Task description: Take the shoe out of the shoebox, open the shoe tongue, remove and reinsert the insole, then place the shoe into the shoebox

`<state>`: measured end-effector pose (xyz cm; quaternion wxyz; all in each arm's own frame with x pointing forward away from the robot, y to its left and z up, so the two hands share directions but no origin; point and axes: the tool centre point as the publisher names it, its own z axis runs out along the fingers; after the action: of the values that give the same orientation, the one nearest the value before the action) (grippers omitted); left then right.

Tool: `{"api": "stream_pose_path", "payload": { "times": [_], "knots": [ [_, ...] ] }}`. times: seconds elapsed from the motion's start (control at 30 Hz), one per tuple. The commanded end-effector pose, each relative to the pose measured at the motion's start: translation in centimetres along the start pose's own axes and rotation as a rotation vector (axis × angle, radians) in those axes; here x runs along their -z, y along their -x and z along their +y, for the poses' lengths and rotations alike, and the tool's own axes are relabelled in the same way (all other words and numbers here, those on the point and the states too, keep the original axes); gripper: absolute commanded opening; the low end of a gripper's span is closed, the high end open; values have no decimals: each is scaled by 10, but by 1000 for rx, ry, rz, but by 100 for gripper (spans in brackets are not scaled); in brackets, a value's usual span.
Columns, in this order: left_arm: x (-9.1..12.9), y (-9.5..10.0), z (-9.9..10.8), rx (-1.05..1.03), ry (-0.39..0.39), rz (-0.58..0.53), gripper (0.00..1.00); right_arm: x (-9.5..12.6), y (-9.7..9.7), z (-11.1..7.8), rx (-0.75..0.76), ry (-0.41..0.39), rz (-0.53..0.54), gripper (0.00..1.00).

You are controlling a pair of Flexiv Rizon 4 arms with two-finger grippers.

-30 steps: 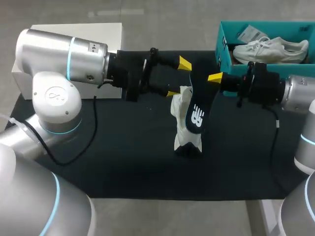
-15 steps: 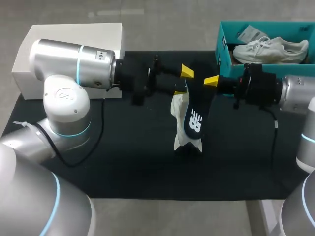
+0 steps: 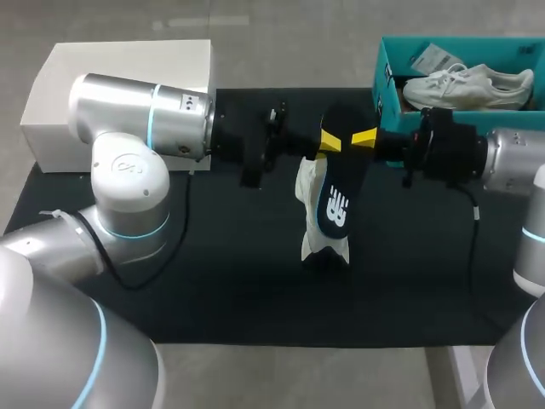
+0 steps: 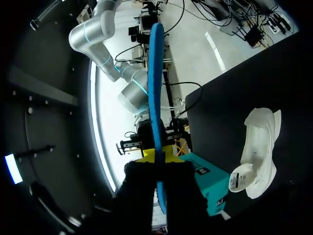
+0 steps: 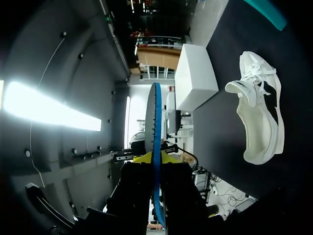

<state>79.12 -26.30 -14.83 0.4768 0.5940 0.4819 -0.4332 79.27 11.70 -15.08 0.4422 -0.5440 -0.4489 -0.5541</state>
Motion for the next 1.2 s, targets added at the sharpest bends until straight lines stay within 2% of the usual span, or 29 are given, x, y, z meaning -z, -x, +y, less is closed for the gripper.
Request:
{"api": "stream_pose_path", "payload": {
  "times": [0.03,0.1,0.2,0.23,0.27,0.57,0.6,0.63,0.77,1.03,1.2],
  "knots": [
    [-3,-1,1,2,-3,9,13,-1,-1,-3,4,0,0,0],
    [-4,-2,1,4,-6,12,16,-1,0,-4,5,-2,-2,0],
    [-6,-2,-1,9,-10,16,16,-2,1,-5,2,-7,-2,0],
    [-7,-2,-1,10,-11,16,11,-2,1,-5,2,-8,-2,0],
    [-7,-2,-1,10,-12,16,0,-3,1,-5,1,-9,-1,0],
    [-10,-5,-4,43,15,1,0,-3,0,-6,0,-19,-1,0],
    [-10,-5,-5,57,26,-3,0,-1,1,-6,4,-17,-11,47],
    [-10,-6,-5,73,39,-6,0,1,1,-7,17,-17,-28,100],
    [-3,-4,-7,146,79,-28,0,17,3,-6,31,1,-92,100],
    [10,-5,-20,194,72,-19,0,59,9,0,38,18,-190,100],
    [17,-9,-25,224,69,-6,0,80,2,-4,138,-54,-282,100]
  ]
}}
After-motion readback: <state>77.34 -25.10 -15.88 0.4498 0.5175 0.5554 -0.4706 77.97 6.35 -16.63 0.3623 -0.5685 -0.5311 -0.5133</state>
